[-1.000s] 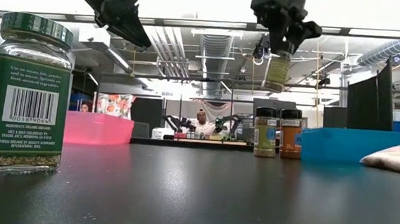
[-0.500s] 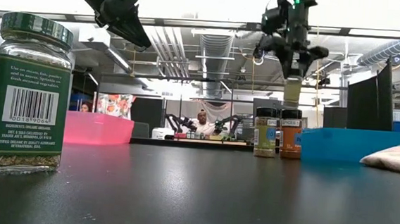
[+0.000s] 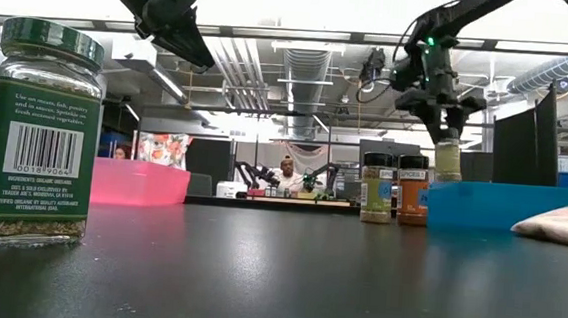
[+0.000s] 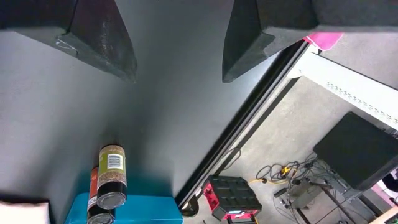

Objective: Sort spices by type
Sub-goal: Put the bottom black seasoning into the blue bin

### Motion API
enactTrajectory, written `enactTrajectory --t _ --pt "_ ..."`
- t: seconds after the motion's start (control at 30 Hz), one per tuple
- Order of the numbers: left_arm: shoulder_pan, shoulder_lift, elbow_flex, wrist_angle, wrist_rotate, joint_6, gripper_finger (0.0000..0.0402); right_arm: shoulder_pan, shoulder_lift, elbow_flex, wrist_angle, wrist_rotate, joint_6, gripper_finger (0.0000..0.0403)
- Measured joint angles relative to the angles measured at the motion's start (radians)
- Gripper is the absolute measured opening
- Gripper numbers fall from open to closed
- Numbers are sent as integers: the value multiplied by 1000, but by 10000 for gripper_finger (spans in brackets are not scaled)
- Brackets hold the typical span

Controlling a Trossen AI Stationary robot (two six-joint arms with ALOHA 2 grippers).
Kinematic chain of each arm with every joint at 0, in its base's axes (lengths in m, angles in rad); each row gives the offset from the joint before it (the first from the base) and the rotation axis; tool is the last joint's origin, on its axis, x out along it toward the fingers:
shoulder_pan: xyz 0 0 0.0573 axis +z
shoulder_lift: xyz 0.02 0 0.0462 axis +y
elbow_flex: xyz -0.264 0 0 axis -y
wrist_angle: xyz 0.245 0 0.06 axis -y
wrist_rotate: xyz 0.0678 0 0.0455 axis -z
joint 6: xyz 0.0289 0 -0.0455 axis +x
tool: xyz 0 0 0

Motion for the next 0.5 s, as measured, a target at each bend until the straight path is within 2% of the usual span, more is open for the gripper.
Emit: enactTrajectory --t 0.5 --pt "0 0 0 2 0 -4 220 -3 -76 -255 244 -1 -39 197"
